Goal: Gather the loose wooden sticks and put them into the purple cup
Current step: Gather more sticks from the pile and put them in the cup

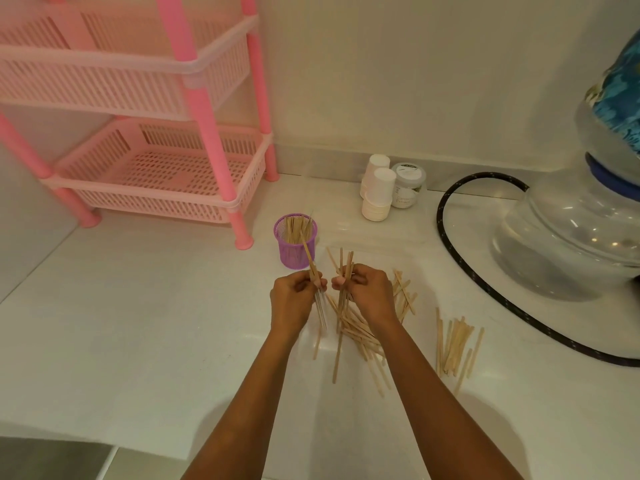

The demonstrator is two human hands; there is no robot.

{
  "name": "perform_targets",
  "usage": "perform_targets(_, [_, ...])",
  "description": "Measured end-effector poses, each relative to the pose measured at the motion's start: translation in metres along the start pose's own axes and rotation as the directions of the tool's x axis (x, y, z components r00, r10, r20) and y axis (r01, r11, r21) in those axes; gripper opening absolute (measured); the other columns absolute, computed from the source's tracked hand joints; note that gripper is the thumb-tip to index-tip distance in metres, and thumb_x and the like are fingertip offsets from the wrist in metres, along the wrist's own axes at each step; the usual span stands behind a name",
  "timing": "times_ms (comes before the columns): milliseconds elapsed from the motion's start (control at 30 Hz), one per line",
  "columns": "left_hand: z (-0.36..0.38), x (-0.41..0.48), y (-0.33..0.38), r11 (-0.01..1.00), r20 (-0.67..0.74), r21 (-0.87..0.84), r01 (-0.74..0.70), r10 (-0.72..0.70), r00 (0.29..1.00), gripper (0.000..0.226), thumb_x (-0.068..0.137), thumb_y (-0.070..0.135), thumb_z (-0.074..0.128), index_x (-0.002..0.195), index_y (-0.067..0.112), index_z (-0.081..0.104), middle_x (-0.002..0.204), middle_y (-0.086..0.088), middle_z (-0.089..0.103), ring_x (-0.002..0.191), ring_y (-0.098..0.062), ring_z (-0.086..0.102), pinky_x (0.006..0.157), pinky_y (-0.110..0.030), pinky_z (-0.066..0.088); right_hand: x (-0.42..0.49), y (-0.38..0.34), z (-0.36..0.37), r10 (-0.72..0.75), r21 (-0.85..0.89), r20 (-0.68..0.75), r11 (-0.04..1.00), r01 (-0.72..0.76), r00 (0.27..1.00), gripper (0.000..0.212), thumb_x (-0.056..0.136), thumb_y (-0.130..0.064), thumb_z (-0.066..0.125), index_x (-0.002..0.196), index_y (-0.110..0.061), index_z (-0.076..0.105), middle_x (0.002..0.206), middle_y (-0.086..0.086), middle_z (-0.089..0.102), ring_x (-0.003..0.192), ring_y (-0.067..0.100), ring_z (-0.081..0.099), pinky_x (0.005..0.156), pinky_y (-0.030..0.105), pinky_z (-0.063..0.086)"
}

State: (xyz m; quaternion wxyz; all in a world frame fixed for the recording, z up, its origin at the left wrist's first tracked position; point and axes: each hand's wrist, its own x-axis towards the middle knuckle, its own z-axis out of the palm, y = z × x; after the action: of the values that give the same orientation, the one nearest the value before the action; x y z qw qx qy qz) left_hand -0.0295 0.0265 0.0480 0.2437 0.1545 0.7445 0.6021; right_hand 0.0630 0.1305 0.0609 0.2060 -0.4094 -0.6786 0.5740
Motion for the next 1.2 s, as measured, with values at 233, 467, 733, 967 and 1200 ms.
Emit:
perform_targets(233, [-0.006,0.015,0.025,0.984,0.011,-0.102,-0.147,0.149,0.989,0.016,0.088,0.013,0.062,0.095,0.017,0.076,0.089,-0.005,0.076,0.094,-0.021,0.071,0.093,-0.046,0.054,0.010,-0.030,0.013,-0.132,0.083,-0.024,0.988,0.133,0.991,0.013,0.081,-0.020,0.075,0.077,-0.031,0.070,0.078,-0.002,0.076,0.078,0.013,0.073,0.081,0.043,0.059])
perform_targets(467, [-0.017,0.039,0.060,0.967,-0.024,-0.133,-0.216,0.215,0.976,0.018,0.087,0.010,0.062,0.099,0.015,0.076,0.092,-0.003,0.076,0.094,-0.019,0.071,0.091,-0.039,0.055,0.030,-0.066,0.027,-0.228,0.188,-0.077,0.953,0.239,0.970,0.022,0.083,-0.014,0.072,0.080,-0.036,0.072,0.082,-0.003,0.076,0.084,0.012,0.073,0.084,0.036,0.058])
perform_targets(733, [-0.025,0.077,0.088,0.959,-0.146,-0.162,-0.231,0.209,0.967,0.027,0.087,0.000,0.063,0.083,0.026,0.070,0.087,-0.001,0.075,0.086,-0.015,0.072,0.081,-0.028,0.057,0.070,-0.095,0.056,-0.283,0.188,-0.130,0.934,0.304,0.950,0.023,0.085,-0.009,0.065,0.104,-0.020,0.072,0.090,0.002,0.075,0.088,0.017,0.071,0.082,0.039,0.059])
perform_targets(967, [-0.023,0.097,0.072,0.960,-0.167,-0.055,-0.275,0.263,0.950,0.025,0.088,-0.001,0.058,0.089,0.021,0.069,0.088,-0.001,0.072,0.087,-0.017,0.070,0.082,-0.030,0.058,0.091,-0.086,0.076,-0.295,0.035,-0.134,0.953,0.302,0.946,0.010,0.088,-0.008,0.062,0.094,-0.012,0.069,0.087,-0.001,0.071,0.087,0.017,0.068,0.083,0.035,0.057])
perform_targets(1200, [-0.024,0.106,0.058,0.954,-0.149,0.068,-0.292,0.299,0.943,0.019,0.090,0.005,0.062,0.107,0.009,0.068,0.097,0.000,0.070,0.092,-0.014,0.066,0.088,-0.026,0.055,0.096,-0.072,0.083,-0.270,0.080,-0.091,0.957,0.277,0.959,0.019,0.088,-0.005,0.063,0.105,-0.015,0.062,0.094,0.001,0.067,0.088,0.011,0.063,0.072,0.008,0.049])
